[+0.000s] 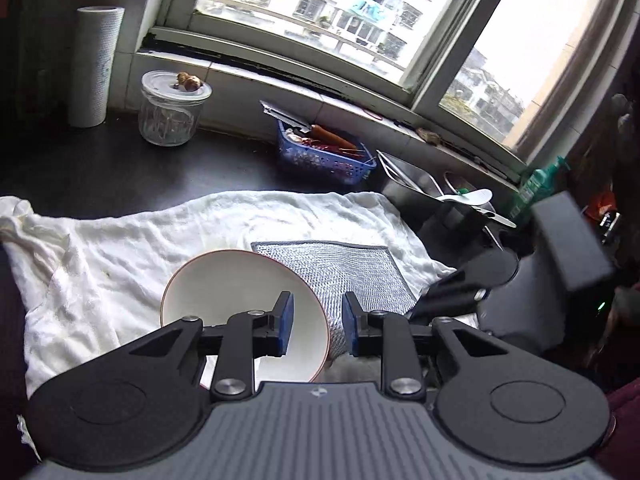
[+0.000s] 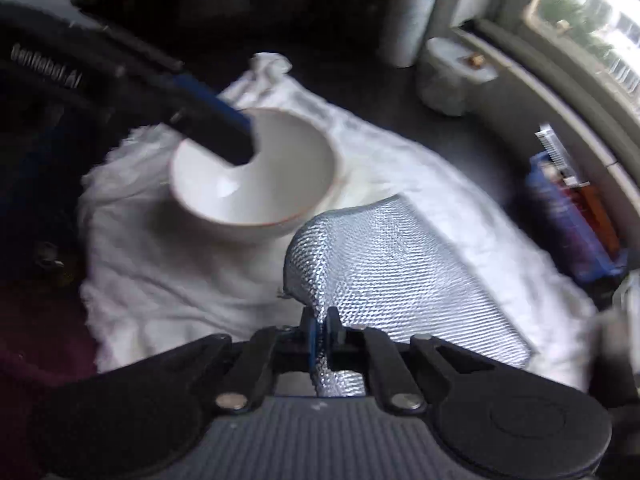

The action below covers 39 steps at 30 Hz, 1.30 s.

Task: Clean bowl
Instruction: 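Lower the grey mesh pad onto the cloth with the right gripper and release it, then set the white bowl upright on the cloth with the left gripper and release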

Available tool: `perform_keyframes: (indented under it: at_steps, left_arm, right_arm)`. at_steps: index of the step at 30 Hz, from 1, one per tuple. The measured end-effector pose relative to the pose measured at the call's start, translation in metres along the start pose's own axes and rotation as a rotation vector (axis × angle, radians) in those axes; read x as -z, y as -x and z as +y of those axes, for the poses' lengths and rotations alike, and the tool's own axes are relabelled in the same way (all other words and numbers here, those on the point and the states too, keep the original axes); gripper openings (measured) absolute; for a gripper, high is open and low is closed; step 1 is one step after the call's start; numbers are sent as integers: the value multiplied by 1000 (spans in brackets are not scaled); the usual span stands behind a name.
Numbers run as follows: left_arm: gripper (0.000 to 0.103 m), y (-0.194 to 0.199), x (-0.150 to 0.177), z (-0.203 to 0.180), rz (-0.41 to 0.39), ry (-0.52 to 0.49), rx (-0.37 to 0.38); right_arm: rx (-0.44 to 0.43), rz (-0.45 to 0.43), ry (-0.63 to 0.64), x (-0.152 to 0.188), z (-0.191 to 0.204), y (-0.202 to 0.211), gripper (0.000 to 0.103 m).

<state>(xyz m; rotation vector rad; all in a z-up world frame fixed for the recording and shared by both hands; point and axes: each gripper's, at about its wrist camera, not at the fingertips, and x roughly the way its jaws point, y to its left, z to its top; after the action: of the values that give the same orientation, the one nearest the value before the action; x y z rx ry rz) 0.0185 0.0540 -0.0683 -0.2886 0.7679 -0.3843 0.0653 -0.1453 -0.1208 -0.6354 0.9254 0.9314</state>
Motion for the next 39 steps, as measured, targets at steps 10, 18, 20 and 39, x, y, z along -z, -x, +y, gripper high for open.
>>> perform_keyframes:
  at_steps: [10,18,20,39]
  left_arm:
    - [32,10,2,-22,-27,49,-87]
    - [38,16,14,-42,-19,98,-144]
    - [39,19,17,-47,-24,105,-158]
    - [80,23,-3,-130,-67,49,-550]
  right_arm:
    - [-102,-164,-106,9,-11,42,52]
    - [19,-208,-91,5,-11,-3,50]
    - [58,-195,0,6,0,-15,51]
    - [47,-218,-428,15,-49,105,102]
